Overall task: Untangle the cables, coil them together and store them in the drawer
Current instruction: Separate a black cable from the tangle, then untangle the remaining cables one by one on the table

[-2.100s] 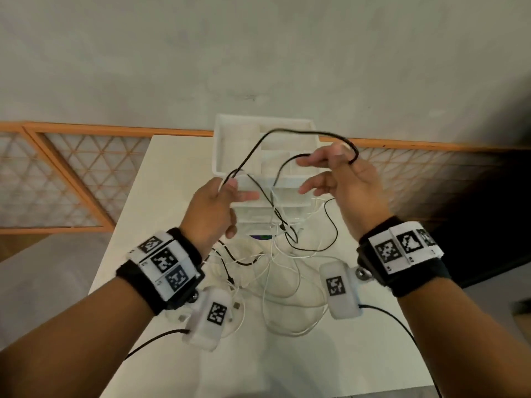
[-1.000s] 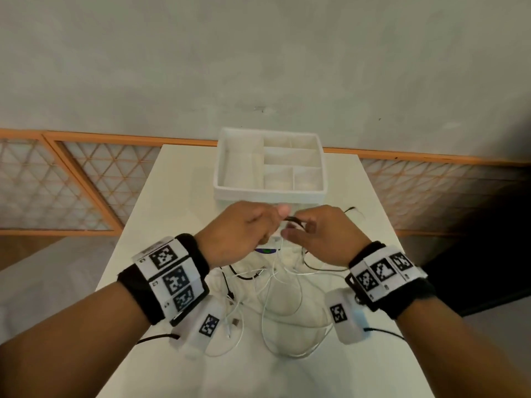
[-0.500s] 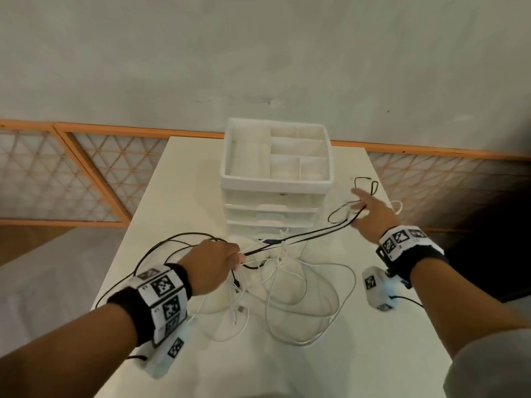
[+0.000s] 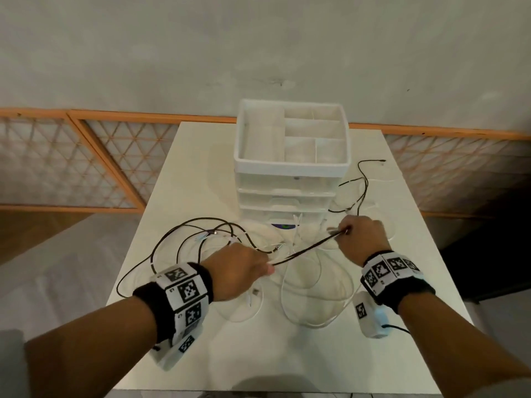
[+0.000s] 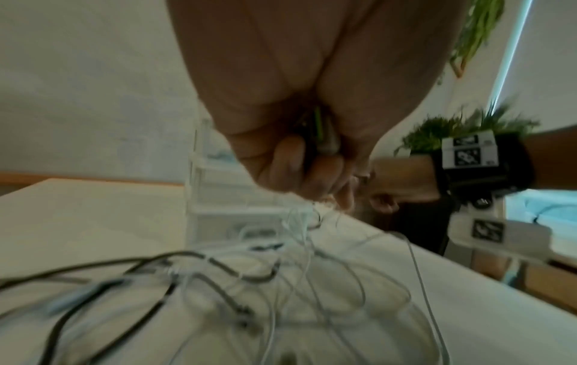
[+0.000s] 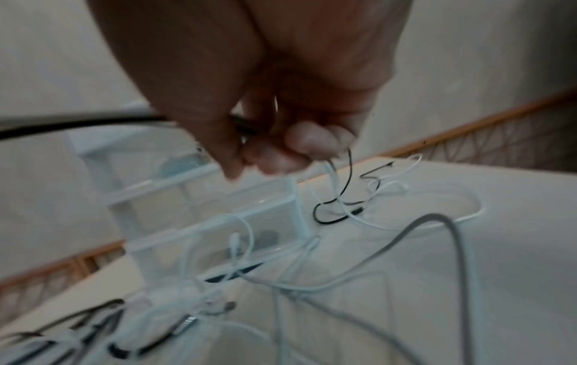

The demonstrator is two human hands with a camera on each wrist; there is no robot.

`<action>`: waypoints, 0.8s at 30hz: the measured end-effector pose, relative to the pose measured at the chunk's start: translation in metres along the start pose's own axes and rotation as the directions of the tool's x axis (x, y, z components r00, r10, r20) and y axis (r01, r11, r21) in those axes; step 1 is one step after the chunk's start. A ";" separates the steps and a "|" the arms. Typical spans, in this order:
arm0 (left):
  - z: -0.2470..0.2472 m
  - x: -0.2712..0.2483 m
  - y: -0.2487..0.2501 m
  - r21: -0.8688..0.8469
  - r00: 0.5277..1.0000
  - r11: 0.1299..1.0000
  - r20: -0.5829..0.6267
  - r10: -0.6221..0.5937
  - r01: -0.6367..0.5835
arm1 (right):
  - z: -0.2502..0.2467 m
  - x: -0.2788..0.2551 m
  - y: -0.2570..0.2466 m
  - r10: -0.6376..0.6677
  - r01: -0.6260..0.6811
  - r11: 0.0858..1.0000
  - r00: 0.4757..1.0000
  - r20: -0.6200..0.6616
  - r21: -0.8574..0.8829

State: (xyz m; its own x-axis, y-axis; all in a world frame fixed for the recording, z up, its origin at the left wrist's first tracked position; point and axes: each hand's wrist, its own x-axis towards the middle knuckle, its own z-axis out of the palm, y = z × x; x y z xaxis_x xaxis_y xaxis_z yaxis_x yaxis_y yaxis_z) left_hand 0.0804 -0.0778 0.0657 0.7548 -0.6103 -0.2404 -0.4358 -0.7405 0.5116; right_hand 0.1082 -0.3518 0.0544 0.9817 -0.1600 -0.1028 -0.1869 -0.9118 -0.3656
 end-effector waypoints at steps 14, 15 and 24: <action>0.002 0.004 -0.015 -0.283 0.903 0.899 -0.176 -0.392 0.335 | 0.107 -0.081 -0.032 -0.026 0.070 0.994 0.889 0.457 -0.079; -0.004 0.005 -0.011 -0.283 0.905 0.908 -0.205 -0.372 0.309 | 0.109 -0.081 -0.034 -0.020 0.075 0.992 0.881 0.472 -0.097; -0.046 0.012 0.015 -0.629 0.911 0.777 -0.312 -0.270 0.015 | 0.001 -0.053 -0.063 -0.376 0.403 0.883 0.914 -0.152 0.239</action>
State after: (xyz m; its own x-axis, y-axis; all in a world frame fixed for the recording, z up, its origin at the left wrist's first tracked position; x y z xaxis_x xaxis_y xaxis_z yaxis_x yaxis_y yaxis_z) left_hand 0.1053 -0.0834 0.1090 0.9582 -0.2681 -0.0997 -0.0192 -0.4079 0.9128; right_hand 0.0678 -0.2855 0.0815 0.9730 0.1389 0.1843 0.2222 -0.7798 -0.5853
